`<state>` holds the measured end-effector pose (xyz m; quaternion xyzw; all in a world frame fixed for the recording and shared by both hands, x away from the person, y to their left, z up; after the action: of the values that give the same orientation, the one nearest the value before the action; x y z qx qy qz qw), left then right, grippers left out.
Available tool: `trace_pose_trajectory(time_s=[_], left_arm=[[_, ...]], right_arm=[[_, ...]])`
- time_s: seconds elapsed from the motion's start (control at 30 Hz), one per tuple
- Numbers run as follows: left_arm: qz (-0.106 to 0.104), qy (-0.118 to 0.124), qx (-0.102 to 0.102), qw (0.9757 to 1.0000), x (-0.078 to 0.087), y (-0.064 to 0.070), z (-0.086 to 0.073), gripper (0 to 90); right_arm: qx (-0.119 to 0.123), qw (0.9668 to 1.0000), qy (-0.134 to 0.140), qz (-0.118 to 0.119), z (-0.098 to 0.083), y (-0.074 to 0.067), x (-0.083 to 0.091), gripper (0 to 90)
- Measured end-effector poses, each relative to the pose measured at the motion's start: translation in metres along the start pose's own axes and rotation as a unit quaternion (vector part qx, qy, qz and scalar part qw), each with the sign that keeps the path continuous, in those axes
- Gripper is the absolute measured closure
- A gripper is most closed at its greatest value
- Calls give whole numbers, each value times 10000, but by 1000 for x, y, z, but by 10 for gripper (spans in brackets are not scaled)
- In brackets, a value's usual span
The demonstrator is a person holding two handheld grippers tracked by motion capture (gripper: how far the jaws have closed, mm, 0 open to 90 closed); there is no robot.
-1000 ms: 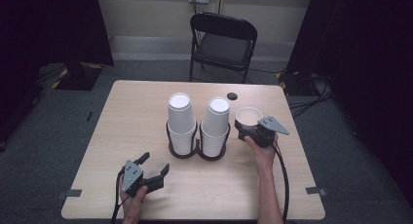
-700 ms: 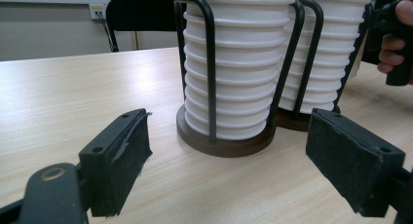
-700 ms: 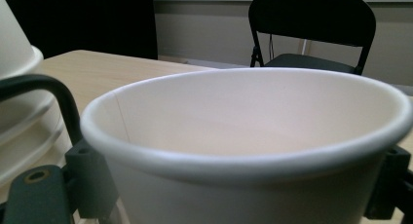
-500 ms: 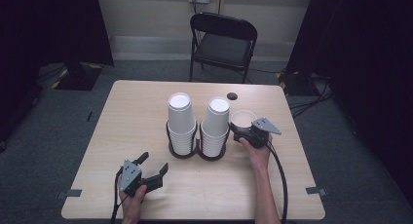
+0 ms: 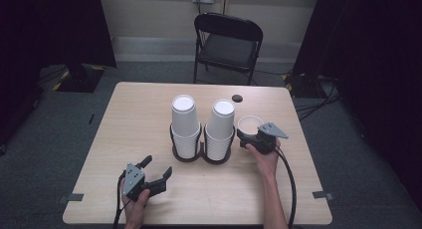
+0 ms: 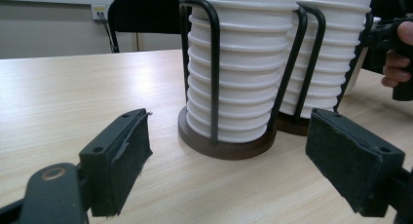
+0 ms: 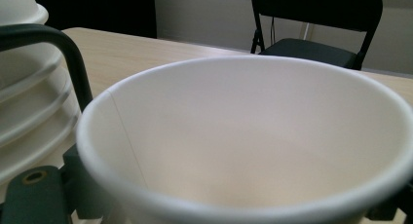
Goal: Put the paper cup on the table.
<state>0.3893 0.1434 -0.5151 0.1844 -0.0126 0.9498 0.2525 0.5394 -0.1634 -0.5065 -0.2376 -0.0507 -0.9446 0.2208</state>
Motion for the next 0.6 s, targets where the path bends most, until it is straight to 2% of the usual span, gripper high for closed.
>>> trace_pose_trajectory(time_s=[0.17, 0.33, 0.43, 0.6], left_arm=[[9, 13, 13, 10000, 0, 1, 0, 160], [24, -32, -25, 10000, -1, 1, 0, 161], [2, -6, 27, 10000, -1, 1, 0, 161], [6, -8, 6, 10000, 0, 1, 0, 162]], right_arm=[[-117, 9999, 57, -18, -6, 4, 5, 108], [-175, 9998, -56, -55, -11, 8, 7, 109], [-250, 9996, -92, -61, -13, 9, 5, 108], [-305, 9987, -405, -27, -23, 10, -1, 129]])
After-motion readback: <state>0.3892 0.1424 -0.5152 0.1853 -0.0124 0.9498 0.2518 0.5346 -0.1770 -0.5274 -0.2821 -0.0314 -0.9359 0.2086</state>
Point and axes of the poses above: each handheld gripper's, and its own axes: x roughly backward along the jaws, z roughly out of its top, y roughly to its right, the point moved 10 cm from there along -x, roughly forward along the jaws, and after that the axes turned 11 degrees about -y, right-handed, at the moved point
